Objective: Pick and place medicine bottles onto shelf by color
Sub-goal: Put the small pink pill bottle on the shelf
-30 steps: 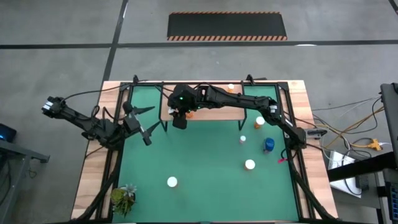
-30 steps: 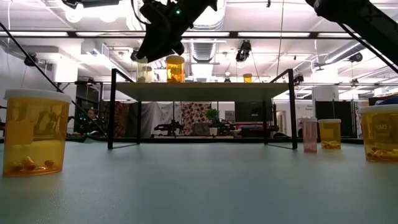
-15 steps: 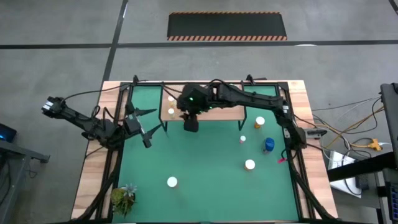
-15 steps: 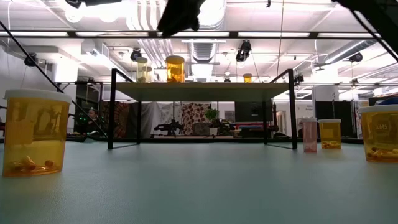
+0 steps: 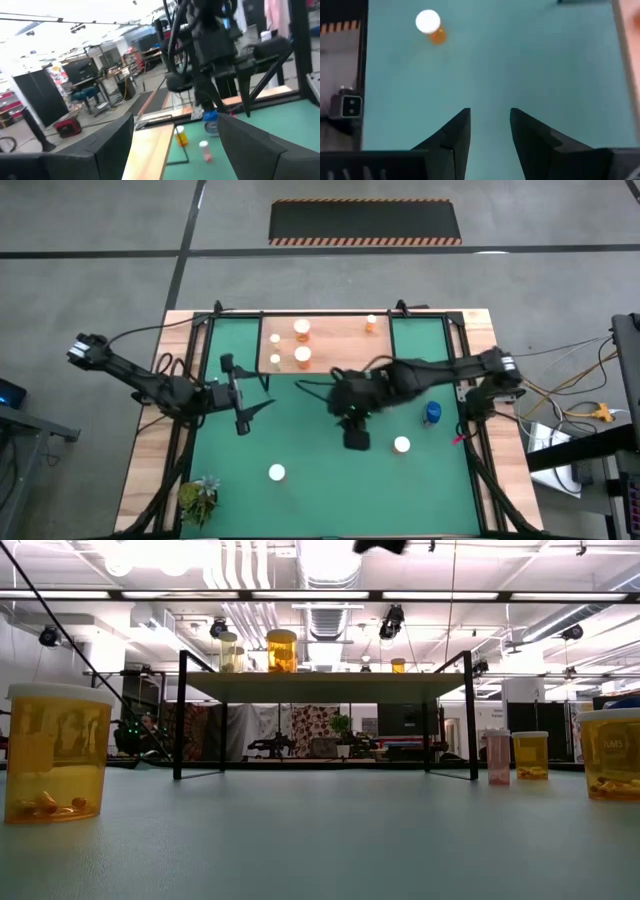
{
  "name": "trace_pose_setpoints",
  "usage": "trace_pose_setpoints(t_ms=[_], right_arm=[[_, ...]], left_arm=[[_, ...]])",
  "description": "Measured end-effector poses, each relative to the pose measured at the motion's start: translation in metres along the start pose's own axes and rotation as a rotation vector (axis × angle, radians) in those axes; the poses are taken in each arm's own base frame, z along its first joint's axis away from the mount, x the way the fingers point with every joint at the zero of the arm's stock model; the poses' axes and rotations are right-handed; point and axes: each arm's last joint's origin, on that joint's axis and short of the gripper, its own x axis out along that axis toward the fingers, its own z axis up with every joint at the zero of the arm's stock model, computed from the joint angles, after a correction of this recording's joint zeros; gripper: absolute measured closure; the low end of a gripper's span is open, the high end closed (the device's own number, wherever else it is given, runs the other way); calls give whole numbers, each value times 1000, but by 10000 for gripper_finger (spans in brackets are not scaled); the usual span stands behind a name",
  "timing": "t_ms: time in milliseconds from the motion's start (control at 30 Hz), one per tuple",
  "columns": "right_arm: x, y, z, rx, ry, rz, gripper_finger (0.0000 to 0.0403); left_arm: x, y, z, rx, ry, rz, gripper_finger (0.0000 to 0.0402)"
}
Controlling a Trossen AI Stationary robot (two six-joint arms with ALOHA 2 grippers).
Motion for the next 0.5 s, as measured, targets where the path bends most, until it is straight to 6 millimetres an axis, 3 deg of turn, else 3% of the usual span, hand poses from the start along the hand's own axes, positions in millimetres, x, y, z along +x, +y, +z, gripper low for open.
trace_pose_setpoints(t_ms=[233,500], right_arm=[[-4,10,-47,273,70,-54,246],[4,0,-100,571,210,-159,174]], left_arm=[[7,-5,3,-5,-7,-1,132],[9,-6,3,-5,-5,-2,132]])
